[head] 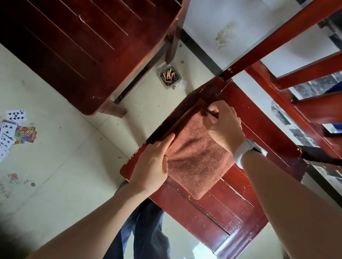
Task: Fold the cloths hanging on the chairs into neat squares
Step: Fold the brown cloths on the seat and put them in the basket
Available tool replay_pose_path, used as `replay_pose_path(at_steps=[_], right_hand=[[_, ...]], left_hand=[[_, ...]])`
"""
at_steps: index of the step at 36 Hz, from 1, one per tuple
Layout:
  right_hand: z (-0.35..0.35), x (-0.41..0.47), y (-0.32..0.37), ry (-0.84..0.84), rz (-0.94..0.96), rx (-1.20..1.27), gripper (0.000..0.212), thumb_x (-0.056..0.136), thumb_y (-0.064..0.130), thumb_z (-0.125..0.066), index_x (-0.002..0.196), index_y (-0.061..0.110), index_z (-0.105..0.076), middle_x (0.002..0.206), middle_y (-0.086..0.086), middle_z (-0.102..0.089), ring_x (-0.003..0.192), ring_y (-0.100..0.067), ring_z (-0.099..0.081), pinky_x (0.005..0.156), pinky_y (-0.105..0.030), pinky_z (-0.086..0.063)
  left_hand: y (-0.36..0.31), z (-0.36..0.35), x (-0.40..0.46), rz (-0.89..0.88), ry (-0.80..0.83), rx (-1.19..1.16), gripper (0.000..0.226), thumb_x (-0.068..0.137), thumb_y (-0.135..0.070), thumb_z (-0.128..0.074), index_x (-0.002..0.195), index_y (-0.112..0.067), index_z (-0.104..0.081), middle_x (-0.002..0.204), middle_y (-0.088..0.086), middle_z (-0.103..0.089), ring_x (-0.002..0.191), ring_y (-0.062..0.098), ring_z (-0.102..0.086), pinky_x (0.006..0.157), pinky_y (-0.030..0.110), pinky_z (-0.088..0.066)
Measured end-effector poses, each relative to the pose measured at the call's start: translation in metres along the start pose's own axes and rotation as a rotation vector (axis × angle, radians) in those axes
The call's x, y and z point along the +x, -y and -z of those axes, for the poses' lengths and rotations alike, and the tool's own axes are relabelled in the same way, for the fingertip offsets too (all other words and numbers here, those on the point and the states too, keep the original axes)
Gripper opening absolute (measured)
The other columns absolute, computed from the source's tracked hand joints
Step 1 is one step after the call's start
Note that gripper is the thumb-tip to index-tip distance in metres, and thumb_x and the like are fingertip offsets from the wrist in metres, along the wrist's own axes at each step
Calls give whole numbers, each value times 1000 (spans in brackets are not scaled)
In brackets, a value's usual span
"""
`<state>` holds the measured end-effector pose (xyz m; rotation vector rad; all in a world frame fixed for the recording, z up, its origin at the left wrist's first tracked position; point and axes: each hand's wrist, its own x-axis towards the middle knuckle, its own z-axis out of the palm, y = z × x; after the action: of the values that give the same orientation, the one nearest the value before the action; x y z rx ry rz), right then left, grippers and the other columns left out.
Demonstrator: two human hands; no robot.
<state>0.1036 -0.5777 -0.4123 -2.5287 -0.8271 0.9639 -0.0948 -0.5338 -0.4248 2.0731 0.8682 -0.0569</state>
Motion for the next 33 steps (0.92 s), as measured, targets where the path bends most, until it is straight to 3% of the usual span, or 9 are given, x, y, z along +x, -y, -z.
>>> replay_pose_path(at_steps=[3, 6, 11, 18, 20, 23, 27, 30, 33], right_hand=[[2, -3, -3, 0, 56, -68, 33, 87, 20, -51, 120, 16, -52, 119, -4, -51, 115, -21, -42, 102, -41, -33], [1, -2, -4, -13, 116, -118, 29, 87, 19, -50, 115, 15, -56, 115, -5, -49, 113, -21, -42, 98, -38, -32], [0, 0, -2, -81, 177, -118, 20, 85, 18, -52, 102, 14, -60, 105, -4, -55, 105, -22, -49, 95, -41, -39], [-1, -6, -7, -89, 266, -182, 18, 85, 15, -50, 101, 11, -57, 100, -5, -63, 94, -21, -56, 94, -41, -43], [0, -6, -6, -50, 222, -135, 16, 88, 14, -48, 102, 11, -55, 91, -4, -66, 73, -15, -58, 83, -37, -49], [3, -2, -2, 1, 112, 47, 17, 93, 13, -46, 105, 11, -56, 87, 7, -63, 66, -7, -59, 63, -17, -50], [4, 4, 1, -15, 93, 176, 14, 94, 10, -44, 97, 11, -58, 82, 4, -59, 53, -3, -49, 45, -9, -40], [2, 10, 0, -31, 87, 179, 13, 94, 12, -45, 98, 11, -57, 82, 9, -56, 58, -1, -49, 52, -13, -42], [-4, 17, -2, -23, 87, 128, 14, 94, 14, -45, 102, 11, -57, 98, -2, -61, 71, -10, -54, 71, -27, -53]], left_hand=[[-2, 1, -1, -1, 6, 14, 62, 84, 5, -52, 140, -15, -35, 98, 14, -60, 92, 24, -52, 85, 33, -44], [-2, 1, -1, -18, 10, 29, 62, 83, 6, -52, 139, -14, -37, 103, 13, -60, 92, 25, -52, 84, 35, -45], [0, 1, -1, -28, 2, 48, 60, 83, 6, -54, 138, -12, -39, 104, 14, -61, 91, 27, -55, 83, 38, -48], [-2, -2, -2, 9, -12, 41, 58, 84, 3, -54, 138, -11, -38, 99, 16, -60, 92, 28, -55, 84, 36, -46], [-2, -2, -2, 48, -12, 26, 55, 86, -1, -54, 138, -10, -37, 105, 16, -61, 98, 28, -55, 88, 33, -43], [-3, -1, 0, 129, -26, -23, 48, 87, -6, -55, 134, -7, -43, 122, 15, -59, 112, 27, -54, 97, 28, -38], [-2, 3, 5, 302, -125, -133, 31, 85, -9, -61, 115, -4, -60, 108, 13, -67, 98, 23, -63, 87, 17, -41], [2, 5, 9, 413, -196, -221, 22, 81, -9, -67, 102, -3, -66, 94, 12, -70, 87, 21, -64, 76, 11, -39], [4, 7, 13, 447, -204, -206, 20, 81, -11, -67, 99, -4, -67, 90, 11, -70, 78, 16, -60, 73, 11, -39]])
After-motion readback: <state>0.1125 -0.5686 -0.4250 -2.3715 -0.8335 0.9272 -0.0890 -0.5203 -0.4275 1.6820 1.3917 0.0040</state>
